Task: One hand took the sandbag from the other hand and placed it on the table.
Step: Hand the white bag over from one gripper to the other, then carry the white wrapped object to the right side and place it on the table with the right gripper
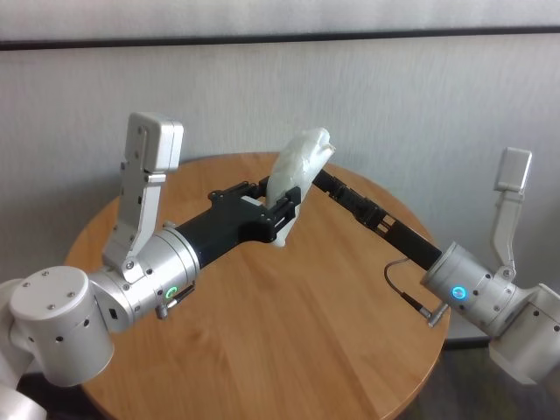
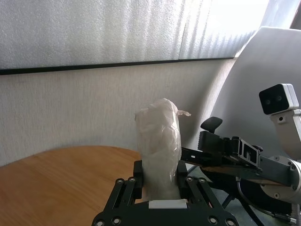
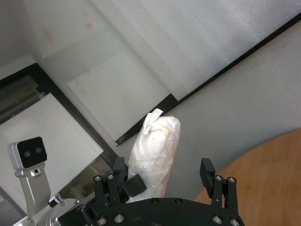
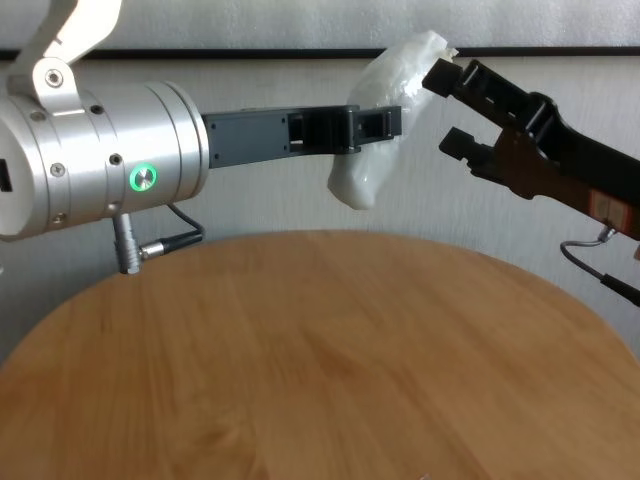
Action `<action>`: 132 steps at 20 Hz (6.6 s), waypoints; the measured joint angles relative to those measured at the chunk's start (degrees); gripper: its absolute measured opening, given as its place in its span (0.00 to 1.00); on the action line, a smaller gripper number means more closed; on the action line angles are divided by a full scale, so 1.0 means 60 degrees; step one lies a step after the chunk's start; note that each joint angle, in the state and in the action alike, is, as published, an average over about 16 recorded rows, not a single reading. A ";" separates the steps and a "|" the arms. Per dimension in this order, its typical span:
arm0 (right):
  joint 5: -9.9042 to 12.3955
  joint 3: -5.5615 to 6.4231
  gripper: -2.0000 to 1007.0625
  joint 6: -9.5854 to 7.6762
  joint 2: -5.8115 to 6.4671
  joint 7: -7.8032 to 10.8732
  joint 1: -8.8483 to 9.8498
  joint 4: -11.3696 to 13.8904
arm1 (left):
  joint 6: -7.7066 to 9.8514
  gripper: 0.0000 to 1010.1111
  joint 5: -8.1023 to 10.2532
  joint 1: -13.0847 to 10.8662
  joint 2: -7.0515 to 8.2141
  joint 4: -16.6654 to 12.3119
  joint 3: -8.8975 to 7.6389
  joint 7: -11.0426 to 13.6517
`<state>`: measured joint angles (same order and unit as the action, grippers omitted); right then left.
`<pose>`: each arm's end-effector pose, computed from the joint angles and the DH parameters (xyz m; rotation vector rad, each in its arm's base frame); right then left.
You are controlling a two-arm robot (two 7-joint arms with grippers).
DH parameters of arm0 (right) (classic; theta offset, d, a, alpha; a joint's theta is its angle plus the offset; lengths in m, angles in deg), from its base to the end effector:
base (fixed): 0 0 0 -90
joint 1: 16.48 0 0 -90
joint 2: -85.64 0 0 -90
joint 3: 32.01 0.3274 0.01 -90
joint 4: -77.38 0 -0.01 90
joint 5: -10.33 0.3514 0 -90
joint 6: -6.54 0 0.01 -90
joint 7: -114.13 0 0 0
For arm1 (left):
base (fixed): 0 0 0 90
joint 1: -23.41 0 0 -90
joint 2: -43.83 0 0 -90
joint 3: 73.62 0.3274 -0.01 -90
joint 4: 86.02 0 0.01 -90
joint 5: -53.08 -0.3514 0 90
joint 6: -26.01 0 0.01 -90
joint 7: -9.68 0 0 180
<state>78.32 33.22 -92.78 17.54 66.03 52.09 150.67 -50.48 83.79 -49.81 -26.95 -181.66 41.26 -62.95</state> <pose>0.4677 -0.0262 -0.3162 0.4822 0.5639 -0.5121 0.4191 -0.0482 -0.2273 -0.0559 0.0910 0.7895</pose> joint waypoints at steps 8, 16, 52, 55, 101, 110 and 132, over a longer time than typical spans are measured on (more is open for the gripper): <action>0.0313 -0.0210 0.99 -0.0167 -0.0165 0.0086 -0.0330 -0.0365 | 0.0000 0.44 0.0000 0.0000 0.0000 0.0000 0.0000 0.0000; 0.0463 -0.0459 0.99 -0.0169 -0.0289 0.0224 -0.0671 -0.0719 | 0.0000 0.44 0.0000 0.0000 0.0000 0.0000 0.0000 0.0000; 0.0773 -0.0995 0.92 -0.0159 -0.0398 0.0508 -0.1266 -0.1446 | 0.0000 0.44 0.0000 0.0000 0.0000 0.0000 0.0000 0.0000; 0.0761 -0.0990 0.86 -0.0151 -0.0394 0.0506 -0.1262 -0.1433 | 0.0000 0.44 -0.0001 0.0000 0.0000 0.0000 0.0000 -0.0001; 0.1039 -0.1262 0.59 0.0109 -0.0185 0.0194 -0.1352 -0.1543 | 0.0001 0.80 -0.0008 -0.0002 -0.0002 0.0000 -0.0003 -0.0058; 0.0405 -0.1186 0.59 0.0435 0.0360 -0.0402 -0.1191 -0.1305 | 0.0177 0.97 -0.0381 -0.0195 -0.0159 -0.0051 -0.0305 -0.1219; -0.1951 -0.1165 0.59 -0.1122 0.2689 -0.3959 -0.0459 0.0261 | 0.1347 0.99 -0.1890 -0.0731 -0.1152 0.0065 -0.0918 -0.4398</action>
<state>66.62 26.23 -99.51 33.68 42.27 49.34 152.23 -42.40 72.45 -54.20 -33.86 -181.27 35.76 -89.34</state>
